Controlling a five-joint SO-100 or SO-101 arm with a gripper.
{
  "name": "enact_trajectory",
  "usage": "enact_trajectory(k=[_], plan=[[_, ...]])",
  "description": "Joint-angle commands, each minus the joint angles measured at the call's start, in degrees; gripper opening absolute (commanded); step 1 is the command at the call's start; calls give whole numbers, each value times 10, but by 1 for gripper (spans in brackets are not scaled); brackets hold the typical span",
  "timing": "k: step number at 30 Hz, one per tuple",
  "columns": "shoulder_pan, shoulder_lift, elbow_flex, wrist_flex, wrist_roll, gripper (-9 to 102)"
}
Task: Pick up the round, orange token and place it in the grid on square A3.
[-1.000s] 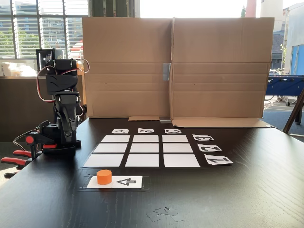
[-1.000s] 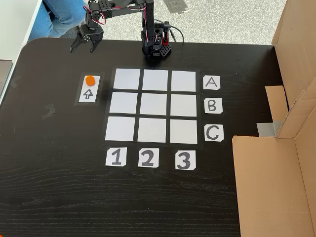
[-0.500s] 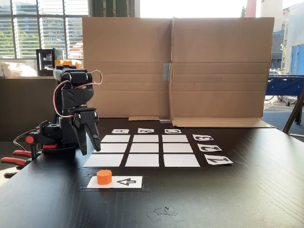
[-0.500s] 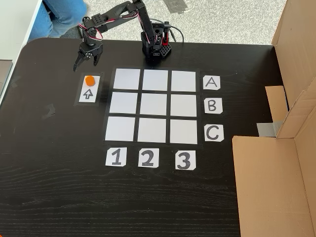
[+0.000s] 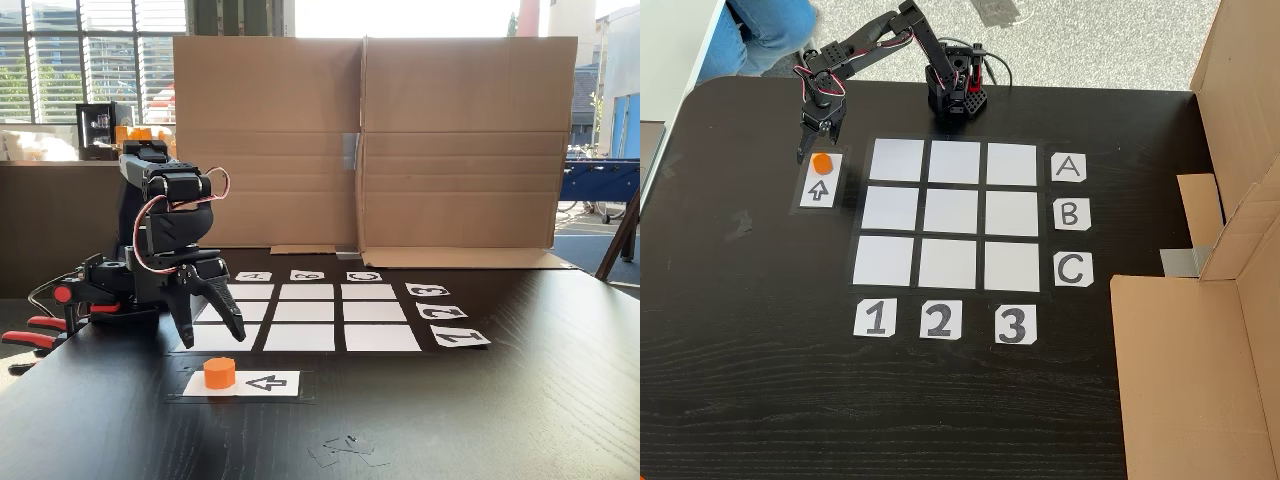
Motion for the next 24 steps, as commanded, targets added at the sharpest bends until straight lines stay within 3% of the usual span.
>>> enact_trajectory(k=[1,19,21,24], plan=[[-5,-2,-24,-4,-16,44],[-17,-88,-81,-17,-24,44],[-17,-93,-85,-17,-24,38],[-18,-97,-90,-19,-31,18]])
